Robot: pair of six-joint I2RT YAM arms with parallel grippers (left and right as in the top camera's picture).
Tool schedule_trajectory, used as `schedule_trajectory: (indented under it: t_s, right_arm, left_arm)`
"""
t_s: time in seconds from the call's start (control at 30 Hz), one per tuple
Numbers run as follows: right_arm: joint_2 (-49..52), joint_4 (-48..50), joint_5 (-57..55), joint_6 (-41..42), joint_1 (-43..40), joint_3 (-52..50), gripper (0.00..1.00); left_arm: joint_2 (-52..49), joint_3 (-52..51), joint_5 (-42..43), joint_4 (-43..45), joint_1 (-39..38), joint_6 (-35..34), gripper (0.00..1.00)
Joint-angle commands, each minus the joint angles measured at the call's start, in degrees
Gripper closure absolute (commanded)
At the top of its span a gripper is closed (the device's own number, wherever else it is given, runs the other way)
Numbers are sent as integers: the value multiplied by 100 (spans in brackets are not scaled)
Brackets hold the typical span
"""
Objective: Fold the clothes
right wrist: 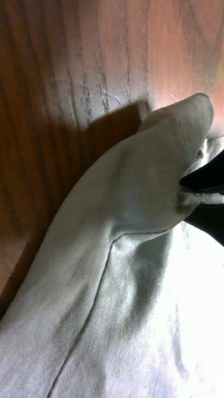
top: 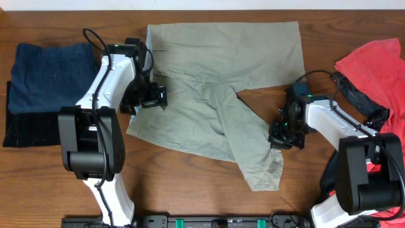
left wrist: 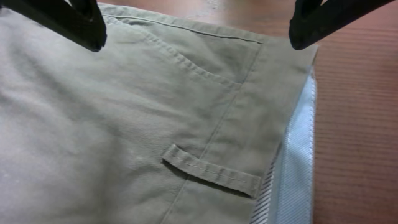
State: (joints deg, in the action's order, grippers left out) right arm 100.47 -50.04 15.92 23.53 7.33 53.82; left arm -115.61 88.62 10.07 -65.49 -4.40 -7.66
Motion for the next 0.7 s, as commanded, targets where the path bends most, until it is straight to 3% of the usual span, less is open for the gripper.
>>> schedule_trajectory:
  t_s: [0.0, 0.37, 0.57, 0.67]
  right_arm:
    - [-61, -55, -2, 22, -7, -22, 99]
    - [-190, -896, -17, -627, -721, 1196, 99]
    - [-190, 68, -796, -669, -1069, 1613, 99]
    - [-188, 544, -1198, -713, -1104, 1609, 92]
  left_arm:
    - [83, -46, 2, 7, -57, -17, 10]
    - [83, -490, 2, 435, -120, -17, 16]
    - [83, -717, 2, 780, -120, -17, 16]
    - [83, -752, 2, 844, -120, -17, 16]
